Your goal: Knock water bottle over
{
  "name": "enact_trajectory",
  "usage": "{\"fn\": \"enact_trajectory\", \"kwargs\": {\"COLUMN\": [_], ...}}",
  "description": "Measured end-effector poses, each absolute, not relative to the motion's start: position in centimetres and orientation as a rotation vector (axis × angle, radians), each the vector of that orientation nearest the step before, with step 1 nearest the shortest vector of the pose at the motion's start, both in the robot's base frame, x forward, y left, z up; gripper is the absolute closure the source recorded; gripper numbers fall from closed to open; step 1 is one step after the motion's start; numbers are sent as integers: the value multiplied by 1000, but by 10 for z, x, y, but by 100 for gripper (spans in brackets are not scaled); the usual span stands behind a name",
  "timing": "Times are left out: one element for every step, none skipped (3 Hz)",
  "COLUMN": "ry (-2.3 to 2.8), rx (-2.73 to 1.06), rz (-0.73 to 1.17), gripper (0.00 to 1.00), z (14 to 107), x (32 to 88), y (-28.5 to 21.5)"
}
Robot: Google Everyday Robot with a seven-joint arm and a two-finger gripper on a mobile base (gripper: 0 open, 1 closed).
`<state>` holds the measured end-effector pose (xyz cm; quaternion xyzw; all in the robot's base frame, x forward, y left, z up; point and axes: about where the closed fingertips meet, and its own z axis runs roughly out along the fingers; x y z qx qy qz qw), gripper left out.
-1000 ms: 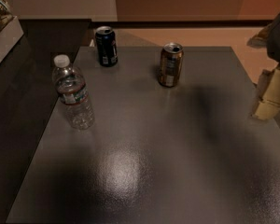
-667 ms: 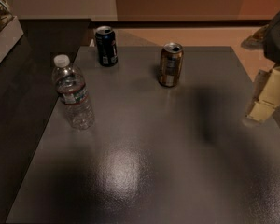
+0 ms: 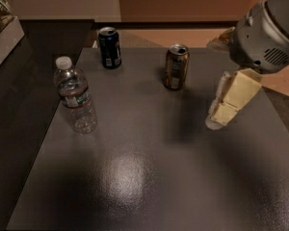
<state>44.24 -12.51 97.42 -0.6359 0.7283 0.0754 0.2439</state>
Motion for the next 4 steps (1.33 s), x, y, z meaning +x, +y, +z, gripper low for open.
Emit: {"fn": "enact_trajectory", "kwargs": {"ry": [1890, 1795, 1759, 1740], "rx": [-1731, -1719, -1715, -1725], "rz": [239, 293, 337, 414], "gripper": [0, 0, 0, 0], "z": [969, 965, 963, 959], "x": [456, 478, 490, 498], "y": [-89, -39, -10, 23]}}
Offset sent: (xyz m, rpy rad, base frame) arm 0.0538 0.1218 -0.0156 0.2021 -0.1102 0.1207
